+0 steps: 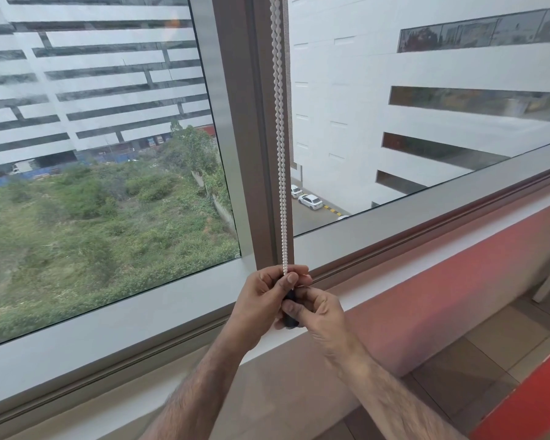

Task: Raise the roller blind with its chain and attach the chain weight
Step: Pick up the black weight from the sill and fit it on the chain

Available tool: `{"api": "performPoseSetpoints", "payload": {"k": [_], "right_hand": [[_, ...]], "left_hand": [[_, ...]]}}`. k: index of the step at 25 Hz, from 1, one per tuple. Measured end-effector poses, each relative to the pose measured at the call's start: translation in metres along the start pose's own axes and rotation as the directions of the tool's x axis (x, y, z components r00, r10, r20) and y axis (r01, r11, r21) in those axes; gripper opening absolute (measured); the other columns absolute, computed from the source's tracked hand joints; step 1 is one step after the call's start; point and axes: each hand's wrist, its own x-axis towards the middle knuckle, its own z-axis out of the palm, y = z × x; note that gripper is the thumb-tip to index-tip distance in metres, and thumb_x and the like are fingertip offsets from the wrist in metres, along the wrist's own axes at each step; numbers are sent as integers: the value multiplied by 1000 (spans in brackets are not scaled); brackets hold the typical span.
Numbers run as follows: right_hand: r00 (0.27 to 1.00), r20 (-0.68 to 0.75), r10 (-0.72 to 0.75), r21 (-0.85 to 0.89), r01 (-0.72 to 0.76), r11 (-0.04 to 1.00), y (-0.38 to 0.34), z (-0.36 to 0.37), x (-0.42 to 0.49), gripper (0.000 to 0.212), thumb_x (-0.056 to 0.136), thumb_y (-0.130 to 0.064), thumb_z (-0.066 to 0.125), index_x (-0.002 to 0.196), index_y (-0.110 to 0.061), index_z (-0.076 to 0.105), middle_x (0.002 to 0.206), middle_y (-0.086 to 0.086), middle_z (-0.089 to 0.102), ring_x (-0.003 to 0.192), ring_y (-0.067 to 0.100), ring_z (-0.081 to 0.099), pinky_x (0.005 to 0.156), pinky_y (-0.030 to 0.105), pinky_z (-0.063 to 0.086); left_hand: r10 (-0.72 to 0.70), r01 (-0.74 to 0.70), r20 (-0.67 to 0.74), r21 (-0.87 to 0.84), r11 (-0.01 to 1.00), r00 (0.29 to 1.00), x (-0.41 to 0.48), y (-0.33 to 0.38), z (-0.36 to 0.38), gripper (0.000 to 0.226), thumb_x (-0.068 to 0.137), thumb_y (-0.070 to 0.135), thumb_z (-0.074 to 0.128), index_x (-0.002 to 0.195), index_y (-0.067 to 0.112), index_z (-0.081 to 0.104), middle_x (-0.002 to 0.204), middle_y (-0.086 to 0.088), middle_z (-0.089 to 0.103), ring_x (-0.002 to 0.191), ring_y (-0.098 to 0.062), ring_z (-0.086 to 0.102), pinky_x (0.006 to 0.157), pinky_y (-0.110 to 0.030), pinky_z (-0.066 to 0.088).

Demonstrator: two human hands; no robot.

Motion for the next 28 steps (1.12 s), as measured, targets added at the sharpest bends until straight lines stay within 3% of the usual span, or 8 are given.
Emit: {"api": "performPoseSetpoints", "payload": {"k": [4,6,9,14,17,20,24,28], "right_hand": [[1000,-12,-28,-92,27,995,1,-5,5,12,92,-6,74,104,-4,75,89,22,74,74,26,70,74,36,60],[996,-54,-66,-142,58,988,4,-5,5,14,91,-8,75,102,-16,78,90,17,77,81,20,72,83,39,62],[992,-84,-90,-193,73,978,12,-6,8,21,91,-8,75,104,-25,79,93,3,81,96,18,77,93,38,60],[992,-80,-97,-173,82,982,14,-8,11,21,91,0,72,104,-14,80,96,1,82,97,12,76,92,30,59],[998,-2,-68,-45,67,997,18,-12,12,14,91,5,69,101,0,78,90,10,78,87,16,71,84,31,58],[997,8,-79,-11,79,997,21,-17,14,14,92,-5,72,105,-5,78,97,10,79,95,20,73,93,38,59],[990,-60,-126,-363,96,927,29,-18,11,17,95,-27,73,111,-24,78,101,-7,81,103,8,75,94,35,59],[984,-111,-136,-442,74,894,31,-18,12,19,95,-26,73,113,-26,78,101,-12,81,101,1,73,90,29,58]], "left_hand": [[38,-38,9,9,999,999,3,-3,0,24,100,15,62,120,6,72,109,-13,81,94,-21,76,71,-36,59],[67,-66,-11,48,997,998,8,-7,-1,20,101,8,63,117,2,72,109,-15,81,98,-20,76,80,-31,62],[93,-87,-46,133,987,995,10,-13,-2,15,94,9,73,106,1,76,104,-15,81,90,-21,75,79,-30,61],[118,-120,33,60,991,992,9,-23,-8,23,90,19,75,105,1,79,102,-24,79,91,-23,74,83,-32,60],[123,-124,32,62,990,992,7,-25,-6,26,90,22,74,104,0,78,97,-15,81,88,-19,73,74,-28,58],[133,-133,2,62,989,991,7,-33,-2,26,88,20,77,107,1,78,100,-9,82,92,-15,74,78,-25,57],[155,-154,-20,57,986,988,4,-48,2,20,82,13,79,102,11,78,107,-3,82,102,-12,75,90,-24,56],[187,-184,-69,57,981,980,5,-58,5,14,85,13,76,98,14,79,105,-9,81,103,-15,75,89,-24,55]]}}
